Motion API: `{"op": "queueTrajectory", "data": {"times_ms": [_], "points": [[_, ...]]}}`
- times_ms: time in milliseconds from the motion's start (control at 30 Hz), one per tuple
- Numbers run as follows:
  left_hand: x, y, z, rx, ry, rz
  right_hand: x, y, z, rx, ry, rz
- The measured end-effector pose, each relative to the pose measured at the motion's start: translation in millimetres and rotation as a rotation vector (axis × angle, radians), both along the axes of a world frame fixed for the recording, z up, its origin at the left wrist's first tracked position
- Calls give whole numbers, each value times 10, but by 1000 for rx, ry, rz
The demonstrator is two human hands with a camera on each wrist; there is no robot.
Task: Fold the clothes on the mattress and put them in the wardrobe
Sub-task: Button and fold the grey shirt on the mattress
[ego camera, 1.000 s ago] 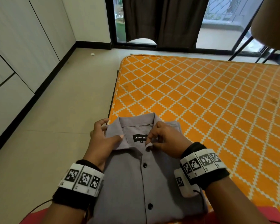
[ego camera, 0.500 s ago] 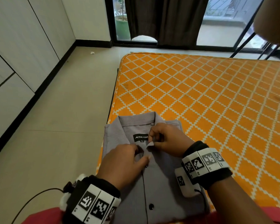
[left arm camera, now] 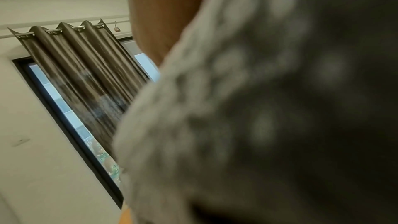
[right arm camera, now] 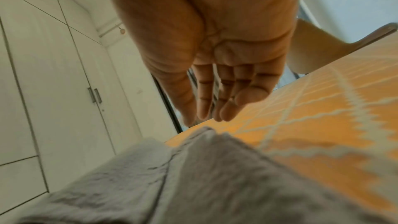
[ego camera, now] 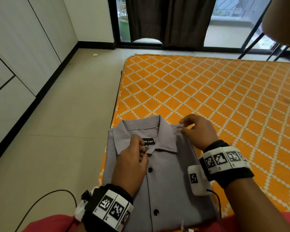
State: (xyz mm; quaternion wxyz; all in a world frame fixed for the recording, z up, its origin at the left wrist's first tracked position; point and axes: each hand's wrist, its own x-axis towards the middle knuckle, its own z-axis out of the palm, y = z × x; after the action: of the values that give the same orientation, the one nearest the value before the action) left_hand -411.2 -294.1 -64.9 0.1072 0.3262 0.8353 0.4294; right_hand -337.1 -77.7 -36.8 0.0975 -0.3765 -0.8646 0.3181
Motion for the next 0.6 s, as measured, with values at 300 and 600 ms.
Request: {"op": "queueTrajectory", "data": {"times_ms": [300, 600], "points": [[34, 57, -96, -55, 124, -21, 4, 64, -214, -159, -183, -69], [48, 70, -99, 92, -5, -17, 4, 133, -183, -352, 50, -259]]}}
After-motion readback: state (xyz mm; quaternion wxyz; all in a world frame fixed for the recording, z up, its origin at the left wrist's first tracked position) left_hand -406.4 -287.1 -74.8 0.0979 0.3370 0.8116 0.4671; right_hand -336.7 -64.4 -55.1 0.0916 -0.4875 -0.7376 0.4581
